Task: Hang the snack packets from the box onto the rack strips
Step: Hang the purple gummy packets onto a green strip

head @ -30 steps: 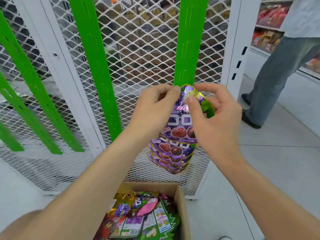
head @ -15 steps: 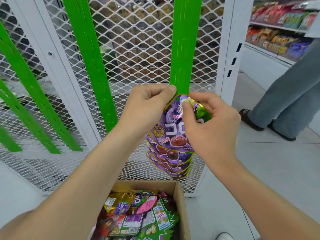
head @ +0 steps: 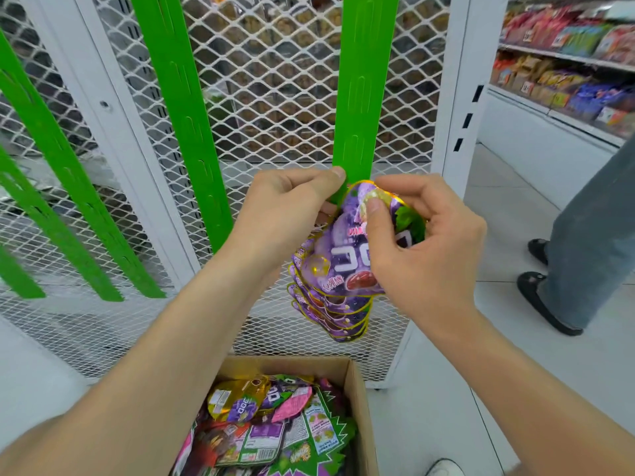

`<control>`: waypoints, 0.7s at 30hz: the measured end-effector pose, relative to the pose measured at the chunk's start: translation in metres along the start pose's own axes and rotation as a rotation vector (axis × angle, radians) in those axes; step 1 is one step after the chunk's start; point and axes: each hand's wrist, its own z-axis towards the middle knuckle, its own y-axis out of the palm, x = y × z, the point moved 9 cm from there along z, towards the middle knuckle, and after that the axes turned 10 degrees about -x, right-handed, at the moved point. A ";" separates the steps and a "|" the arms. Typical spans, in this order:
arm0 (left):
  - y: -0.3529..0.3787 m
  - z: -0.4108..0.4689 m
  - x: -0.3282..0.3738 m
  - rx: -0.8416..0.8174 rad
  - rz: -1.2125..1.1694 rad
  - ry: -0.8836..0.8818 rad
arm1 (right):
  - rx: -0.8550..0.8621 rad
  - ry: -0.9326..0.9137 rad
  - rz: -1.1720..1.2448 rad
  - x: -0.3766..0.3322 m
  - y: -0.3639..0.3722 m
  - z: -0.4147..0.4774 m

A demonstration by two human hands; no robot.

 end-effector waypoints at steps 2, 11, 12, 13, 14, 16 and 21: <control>0.001 -0.001 0.001 -0.003 -0.015 -0.004 | 0.002 -0.018 -0.012 0.000 -0.002 0.001; 0.009 -0.003 -0.002 -0.068 -0.038 -0.019 | 0.001 0.059 -0.026 0.005 0.007 0.003; 0.009 -0.003 -0.003 -0.065 -0.035 -0.019 | 0.001 0.063 -0.030 0.005 0.008 0.002; 0.009 -0.003 -0.003 -0.066 -0.034 -0.020 | 0.006 0.065 -0.033 0.005 0.007 0.001; 0.009 -0.003 -0.003 -0.066 -0.034 -0.020 | 0.014 0.068 -0.034 0.005 0.007 0.000; 0.009 -0.004 -0.002 -0.064 -0.045 -0.022 | 0.036 0.071 -0.035 0.005 0.005 -0.002; 0.010 -0.005 0.000 -0.064 -0.053 -0.003 | 0.061 0.072 -0.037 0.004 0.002 -0.002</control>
